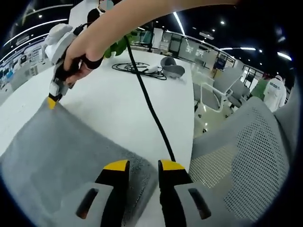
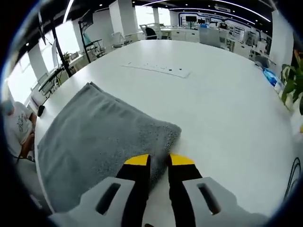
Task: Fold the towel on the table until its edges align and the towel forms a compact rectangular stack.
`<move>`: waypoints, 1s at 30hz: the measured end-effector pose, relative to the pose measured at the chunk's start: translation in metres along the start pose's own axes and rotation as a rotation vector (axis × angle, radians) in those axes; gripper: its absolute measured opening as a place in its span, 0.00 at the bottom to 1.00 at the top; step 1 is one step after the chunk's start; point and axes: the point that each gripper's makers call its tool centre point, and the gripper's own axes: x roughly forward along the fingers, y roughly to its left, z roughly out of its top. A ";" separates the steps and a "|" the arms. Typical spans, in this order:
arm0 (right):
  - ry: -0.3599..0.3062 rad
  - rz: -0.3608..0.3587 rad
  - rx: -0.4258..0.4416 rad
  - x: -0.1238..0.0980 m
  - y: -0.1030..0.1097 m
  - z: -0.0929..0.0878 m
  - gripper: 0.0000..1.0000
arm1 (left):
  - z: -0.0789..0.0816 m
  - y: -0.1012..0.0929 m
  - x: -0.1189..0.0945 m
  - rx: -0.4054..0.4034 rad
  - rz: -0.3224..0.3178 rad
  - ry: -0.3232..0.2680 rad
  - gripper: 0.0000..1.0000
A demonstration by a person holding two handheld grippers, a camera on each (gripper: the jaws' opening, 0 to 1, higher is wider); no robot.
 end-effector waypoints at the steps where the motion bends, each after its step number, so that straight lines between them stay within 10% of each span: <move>1: -0.007 0.004 0.008 -0.003 0.001 0.001 0.14 | 0.000 -0.001 0.000 0.002 0.002 -0.001 0.27; 30: -0.039 0.044 0.034 0.009 0.001 0.001 0.19 | -0.018 -0.011 0.012 0.038 0.018 0.073 0.22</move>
